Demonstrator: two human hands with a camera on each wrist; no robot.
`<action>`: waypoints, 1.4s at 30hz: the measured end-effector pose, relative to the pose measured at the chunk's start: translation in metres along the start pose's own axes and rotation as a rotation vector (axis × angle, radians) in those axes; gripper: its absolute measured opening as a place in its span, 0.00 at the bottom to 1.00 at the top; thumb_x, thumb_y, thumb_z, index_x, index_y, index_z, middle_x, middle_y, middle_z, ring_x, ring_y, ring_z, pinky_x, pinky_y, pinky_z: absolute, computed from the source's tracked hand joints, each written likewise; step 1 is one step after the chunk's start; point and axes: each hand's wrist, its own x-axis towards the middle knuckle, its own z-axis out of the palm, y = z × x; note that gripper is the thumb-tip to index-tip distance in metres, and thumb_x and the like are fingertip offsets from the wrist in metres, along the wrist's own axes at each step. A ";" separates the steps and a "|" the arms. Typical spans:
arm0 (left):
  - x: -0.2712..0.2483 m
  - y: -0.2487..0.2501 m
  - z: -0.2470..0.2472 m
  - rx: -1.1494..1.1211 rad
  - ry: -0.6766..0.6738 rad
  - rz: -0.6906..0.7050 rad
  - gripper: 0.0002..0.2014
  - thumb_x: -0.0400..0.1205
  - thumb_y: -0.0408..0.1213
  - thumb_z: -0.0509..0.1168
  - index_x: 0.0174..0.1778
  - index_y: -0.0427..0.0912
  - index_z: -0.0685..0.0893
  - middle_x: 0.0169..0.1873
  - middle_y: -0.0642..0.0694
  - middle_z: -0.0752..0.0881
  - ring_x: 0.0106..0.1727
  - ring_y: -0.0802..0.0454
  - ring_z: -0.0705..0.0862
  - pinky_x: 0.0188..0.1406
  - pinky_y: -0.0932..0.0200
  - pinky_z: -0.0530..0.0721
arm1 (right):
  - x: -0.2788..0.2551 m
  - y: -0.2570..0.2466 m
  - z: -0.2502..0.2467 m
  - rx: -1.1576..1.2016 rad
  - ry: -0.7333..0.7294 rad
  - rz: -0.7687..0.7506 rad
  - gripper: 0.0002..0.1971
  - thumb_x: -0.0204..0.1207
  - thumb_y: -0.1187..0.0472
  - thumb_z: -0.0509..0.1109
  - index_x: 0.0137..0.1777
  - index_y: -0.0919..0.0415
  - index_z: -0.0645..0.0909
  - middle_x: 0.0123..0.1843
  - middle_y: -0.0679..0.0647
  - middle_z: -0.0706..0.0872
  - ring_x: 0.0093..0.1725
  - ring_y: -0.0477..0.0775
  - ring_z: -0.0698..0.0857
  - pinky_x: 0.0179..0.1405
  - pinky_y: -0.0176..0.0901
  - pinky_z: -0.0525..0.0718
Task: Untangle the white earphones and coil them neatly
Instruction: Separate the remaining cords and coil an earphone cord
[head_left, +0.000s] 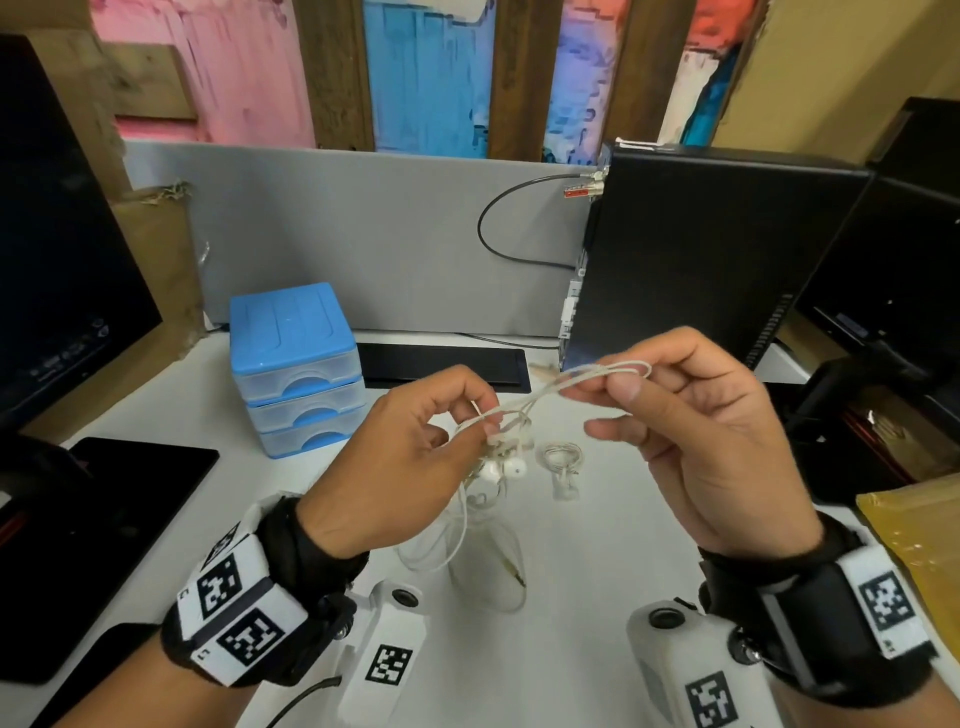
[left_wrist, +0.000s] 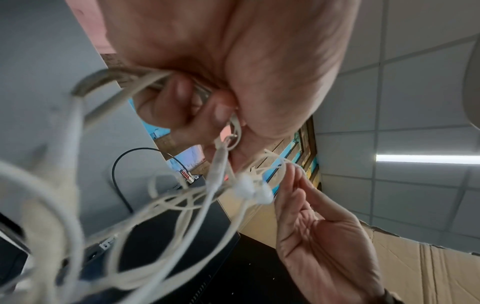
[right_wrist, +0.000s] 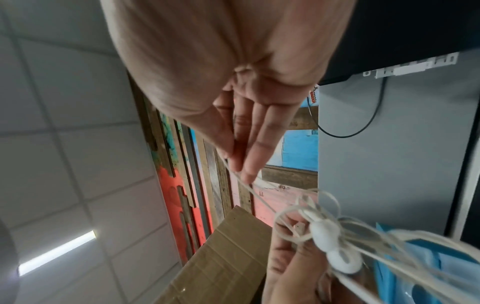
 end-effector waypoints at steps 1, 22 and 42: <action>0.000 0.001 0.001 0.024 -0.013 0.008 0.05 0.84 0.38 0.68 0.44 0.50 0.87 0.38 0.47 0.84 0.17 0.61 0.69 0.21 0.72 0.67 | 0.001 0.000 0.000 -0.027 0.044 -0.021 0.06 0.68 0.60 0.75 0.44 0.60 0.84 0.45 0.62 0.93 0.50 0.63 0.93 0.39 0.41 0.90; -0.005 0.005 0.007 -0.035 -0.224 -0.014 0.08 0.69 0.47 0.79 0.35 0.48 0.90 0.34 0.57 0.86 0.34 0.59 0.84 0.40 0.65 0.80 | 0.001 0.020 -0.003 -0.257 0.101 -0.085 0.02 0.74 0.66 0.77 0.44 0.62 0.86 0.43 0.59 0.92 0.46 0.57 0.90 0.35 0.43 0.87; -0.005 0.005 0.000 -0.145 -0.227 -0.010 0.11 0.73 0.38 0.76 0.50 0.42 0.94 0.50 0.45 0.88 0.54 0.43 0.88 0.60 0.34 0.85 | -0.001 0.033 -0.003 -0.289 -0.277 -0.003 0.10 0.71 0.58 0.77 0.46 0.64 0.89 0.38 0.67 0.87 0.30 0.50 0.81 0.27 0.30 0.76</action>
